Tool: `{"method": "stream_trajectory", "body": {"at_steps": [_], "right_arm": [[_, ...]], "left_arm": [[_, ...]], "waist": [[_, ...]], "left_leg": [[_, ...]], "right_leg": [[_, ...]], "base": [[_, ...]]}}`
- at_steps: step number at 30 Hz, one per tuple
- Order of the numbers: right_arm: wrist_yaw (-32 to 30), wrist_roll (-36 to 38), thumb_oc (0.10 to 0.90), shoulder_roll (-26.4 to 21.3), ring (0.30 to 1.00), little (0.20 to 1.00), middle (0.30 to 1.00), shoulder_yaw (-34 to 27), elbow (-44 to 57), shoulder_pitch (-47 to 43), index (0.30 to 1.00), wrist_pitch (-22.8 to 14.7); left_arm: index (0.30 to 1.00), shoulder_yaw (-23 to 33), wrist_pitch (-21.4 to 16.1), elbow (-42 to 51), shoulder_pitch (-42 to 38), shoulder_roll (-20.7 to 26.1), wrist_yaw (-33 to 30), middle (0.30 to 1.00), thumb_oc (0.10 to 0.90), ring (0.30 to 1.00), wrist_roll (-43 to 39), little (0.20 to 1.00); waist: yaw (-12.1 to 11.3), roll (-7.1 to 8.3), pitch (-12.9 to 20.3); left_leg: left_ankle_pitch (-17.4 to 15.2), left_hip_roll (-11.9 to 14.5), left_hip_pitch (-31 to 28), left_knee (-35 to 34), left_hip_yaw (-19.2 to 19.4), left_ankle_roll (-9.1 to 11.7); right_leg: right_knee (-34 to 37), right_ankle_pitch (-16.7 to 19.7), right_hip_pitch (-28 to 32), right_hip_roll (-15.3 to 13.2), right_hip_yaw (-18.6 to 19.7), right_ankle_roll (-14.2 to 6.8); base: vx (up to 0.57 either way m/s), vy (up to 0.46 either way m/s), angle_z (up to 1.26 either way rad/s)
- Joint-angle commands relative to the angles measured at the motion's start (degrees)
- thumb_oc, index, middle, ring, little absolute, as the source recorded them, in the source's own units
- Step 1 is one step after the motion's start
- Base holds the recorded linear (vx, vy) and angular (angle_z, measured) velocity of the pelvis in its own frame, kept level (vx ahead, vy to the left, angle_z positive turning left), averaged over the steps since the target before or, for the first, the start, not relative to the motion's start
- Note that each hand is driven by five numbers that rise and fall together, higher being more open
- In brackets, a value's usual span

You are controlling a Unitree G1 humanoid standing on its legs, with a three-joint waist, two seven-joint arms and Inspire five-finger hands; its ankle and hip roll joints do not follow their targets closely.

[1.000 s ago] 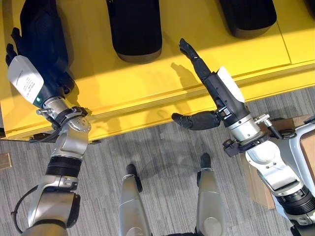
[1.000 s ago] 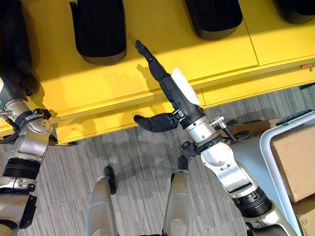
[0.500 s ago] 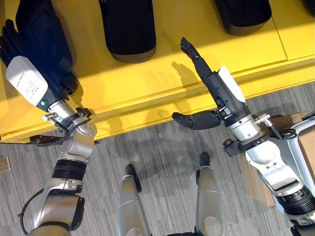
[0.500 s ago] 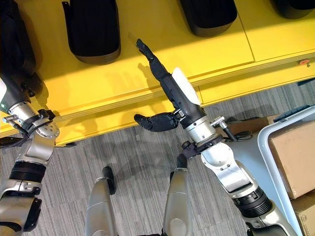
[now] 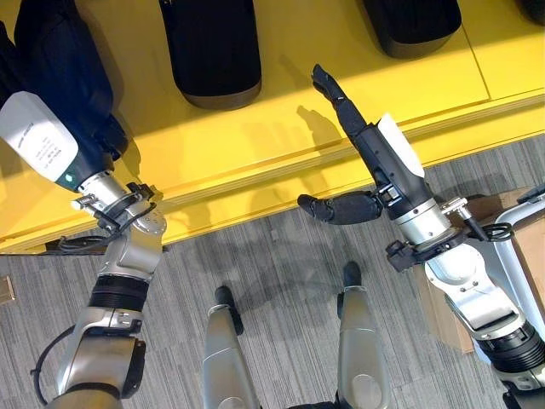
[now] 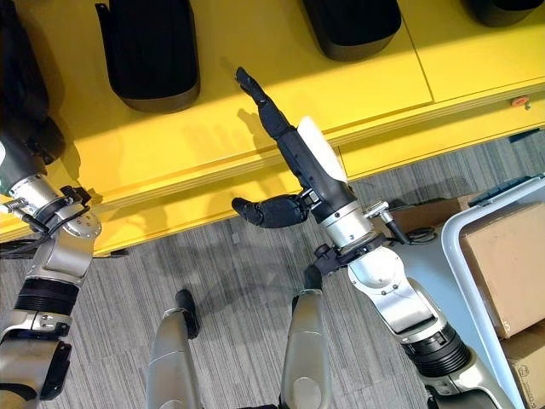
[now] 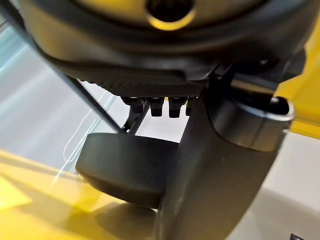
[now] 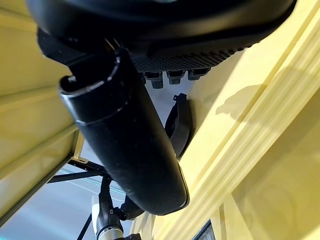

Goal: Move parts from the plastic box to the shelf.

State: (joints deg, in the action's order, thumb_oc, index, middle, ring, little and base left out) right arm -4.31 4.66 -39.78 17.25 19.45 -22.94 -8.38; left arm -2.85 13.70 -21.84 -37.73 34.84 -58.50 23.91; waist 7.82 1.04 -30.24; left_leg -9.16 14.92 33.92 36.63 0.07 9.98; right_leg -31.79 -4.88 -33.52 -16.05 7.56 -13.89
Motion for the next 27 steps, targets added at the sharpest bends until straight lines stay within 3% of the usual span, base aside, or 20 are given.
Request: {"method": "stream_trajectory", "body": {"at_steps": [1, 13, 27], "right_arm": [[-1.66, 0.92, 0.900, 1.72, 1.000, 1.000, 1.000, -2.77, 4.91, -5.33, 1.000, -5.04], [-1.95, 1.53, 0.900, 1.50, 1.000, 1.000, 1.000, -2.27, 4.59, -4.59, 1.000, -5.43], [-3.01, 1.73, 0.900, 1.51, 1.000, 1.000, 1.000, -1.89, 5.19, -4.38, 1.000, -4.41]], "left_arm": [[1.000, 1.27, -1.66, 0.92, -6.41, 8.19, -7.44, 1.000, 0.900, 1.000, 5.84, 1.000], [1.000, 2.49, -3.23, 0.98, -6.51, 9.40, -11.82, 1.000, 0.900, 1.000, 6.49, 1.000], [1.000, 2.25, -3.35, 4.04, -7.57, 11.59, -8.49, 1.000, 0.900, 1.000, 7.83, 1.000]], "waist": [[-0.55, 0.70, 3.42], [-0.78, 0.93, 4.58], [-1.34, 0.70, 5.22]], "left_leg": [[2.41, -2.47, 0.31, -5.67, 1.15, -3.70], [2.47, -2.58, -1.06, -6.79, 2.00, -3.82], [2.21, -3.04, -1.63, -7.02, 2.44, -4.01]], "right_leg": [[-7.67, -11.91, 3.65, 3.96, -2.54, 9.05], [-4.58, -10.85, 5.59, 3.27, -2.92, 8.38], [-1.20, -10.02, 8.49, 2.33, -3.49, 7.58]], "base": [[0.00, 0.000, 0.00], [0.00, 0.000, 0.00], [0.00, -0.001, -0.02]]}}
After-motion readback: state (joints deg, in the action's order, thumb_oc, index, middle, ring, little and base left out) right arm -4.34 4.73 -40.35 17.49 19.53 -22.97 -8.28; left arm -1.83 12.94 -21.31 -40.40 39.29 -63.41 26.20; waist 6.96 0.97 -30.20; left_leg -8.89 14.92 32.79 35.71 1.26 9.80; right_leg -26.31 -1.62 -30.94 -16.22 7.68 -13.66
